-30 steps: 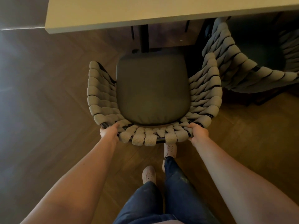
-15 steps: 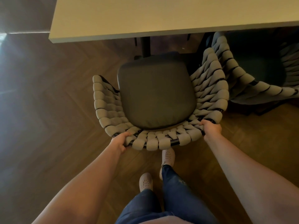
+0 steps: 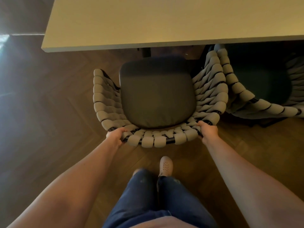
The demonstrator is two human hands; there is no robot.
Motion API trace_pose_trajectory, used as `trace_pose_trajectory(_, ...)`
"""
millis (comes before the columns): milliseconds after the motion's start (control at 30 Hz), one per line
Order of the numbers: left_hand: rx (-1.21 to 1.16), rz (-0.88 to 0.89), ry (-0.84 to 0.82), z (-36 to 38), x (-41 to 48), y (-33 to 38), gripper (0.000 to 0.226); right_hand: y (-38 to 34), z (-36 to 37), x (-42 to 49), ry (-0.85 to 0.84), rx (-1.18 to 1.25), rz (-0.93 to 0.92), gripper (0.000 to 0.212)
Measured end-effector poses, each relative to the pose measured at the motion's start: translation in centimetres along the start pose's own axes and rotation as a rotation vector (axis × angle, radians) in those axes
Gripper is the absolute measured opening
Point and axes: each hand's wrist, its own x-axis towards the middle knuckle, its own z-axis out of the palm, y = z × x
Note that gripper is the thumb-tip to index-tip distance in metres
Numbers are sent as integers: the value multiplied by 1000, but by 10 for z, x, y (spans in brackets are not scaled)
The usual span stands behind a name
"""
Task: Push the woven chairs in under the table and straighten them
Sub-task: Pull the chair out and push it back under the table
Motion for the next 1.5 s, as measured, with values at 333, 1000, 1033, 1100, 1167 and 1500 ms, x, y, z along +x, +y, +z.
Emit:
trace_pose_trajectory(333,161,79,34,11,25,77,61,-13,46,12,-98,13,111,56)
trace_pose_trajectory(1000,266,115,-22,26,38,113,65,-34,69,20,-51,30,134,66)
trace_pose_trajectory(1033,315,146,17,26,35,109,69,-31,70,16,-31,36,119,70)
trace_pose_trajectory(1100,449,239,106,30,26,100,80,-23,74,6,0,-5,64,78)
trace_pose_trajectory(1167,567,363,128,29,17,83,92,-11,78,-10,-2,-35,9,81)
trace_pose_trajectory(1500,774,763,-3,-20,-6,19,69,45,146,-140,-603,-655,111,55)
